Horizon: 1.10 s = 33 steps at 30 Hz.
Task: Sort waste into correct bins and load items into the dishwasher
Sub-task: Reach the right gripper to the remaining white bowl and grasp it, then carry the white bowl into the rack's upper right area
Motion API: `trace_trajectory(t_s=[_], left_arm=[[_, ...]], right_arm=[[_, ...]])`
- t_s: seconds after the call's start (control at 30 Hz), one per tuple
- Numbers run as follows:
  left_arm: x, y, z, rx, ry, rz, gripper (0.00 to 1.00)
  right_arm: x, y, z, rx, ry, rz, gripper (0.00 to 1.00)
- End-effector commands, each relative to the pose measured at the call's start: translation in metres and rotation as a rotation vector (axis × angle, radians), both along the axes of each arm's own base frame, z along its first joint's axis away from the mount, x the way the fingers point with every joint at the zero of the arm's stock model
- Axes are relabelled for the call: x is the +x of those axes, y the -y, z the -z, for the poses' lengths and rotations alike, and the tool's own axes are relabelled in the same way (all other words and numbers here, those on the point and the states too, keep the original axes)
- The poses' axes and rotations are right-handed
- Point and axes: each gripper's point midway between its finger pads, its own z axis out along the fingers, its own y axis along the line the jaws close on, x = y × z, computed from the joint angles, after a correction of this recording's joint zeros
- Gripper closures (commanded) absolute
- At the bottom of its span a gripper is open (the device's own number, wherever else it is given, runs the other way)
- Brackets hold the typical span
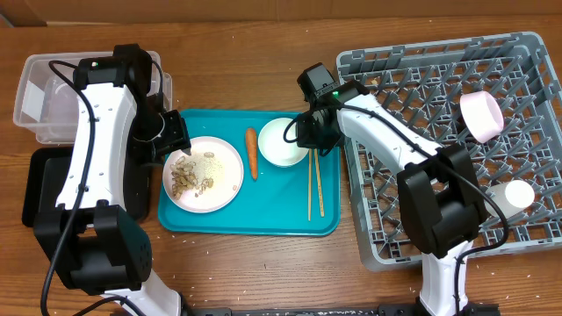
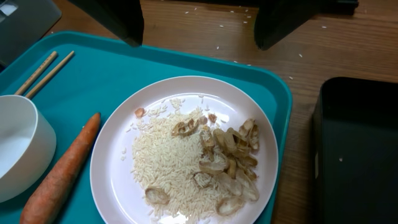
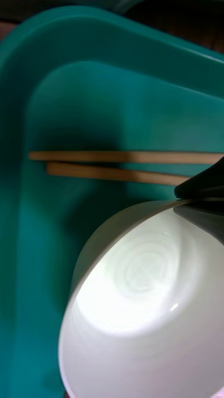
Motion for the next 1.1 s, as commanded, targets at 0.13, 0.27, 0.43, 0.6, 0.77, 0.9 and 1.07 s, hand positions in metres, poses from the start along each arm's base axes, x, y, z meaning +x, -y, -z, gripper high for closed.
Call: trace_trajectory(t_s=[0.13, 0.27, 0.43, 0.6, 0.77, 0.9, 1.07], left_arm=[[0.001, -0.002, -0.007, 0.008, 0.023, 0.004, 0.4], [0.0, -0.002, -0.007, 0.008, 0.022, 0.004, 0.4], [0.001, -0.002, -0.007, 0.008, 0.026, 0.004, 0.4], [0.002, -0.002, -0.007, 0.008, 0.028, 0.004, 0.4], [0.002, -0.002, -0.007, 0.009, 0.028, 0.004, 0.4], [0.003, -0.002, -0.007, 0.008, 0.032, 0.004, 0.4], [0.003, -0.002, -0.007, 0.008, 0.033, 0.004, 0.4]], right_arm=[[0.025, 0.036, -0.088, -0.174, 0.195, 0.056, 0.96], [0.039, 0.069, -0.166, -0.298, 0.403, 0.107, 0.96], [0.045, 0.139, -0.244, -0.626, 0.643, 0.201, 0.96], [0.039, 0.207, -0.273, -0.932, 0.705, 0.401, 0.96], [0.029, 0.259, -0.27, -1.027, 0.725, 0.666, 0.96], [0.02, 0.295, -0.25, -1.149, 0.689, 0.733, 0.96], [0.014, 0.328, -0.21, -1.204, 0.62, 0.77, 0.96]])
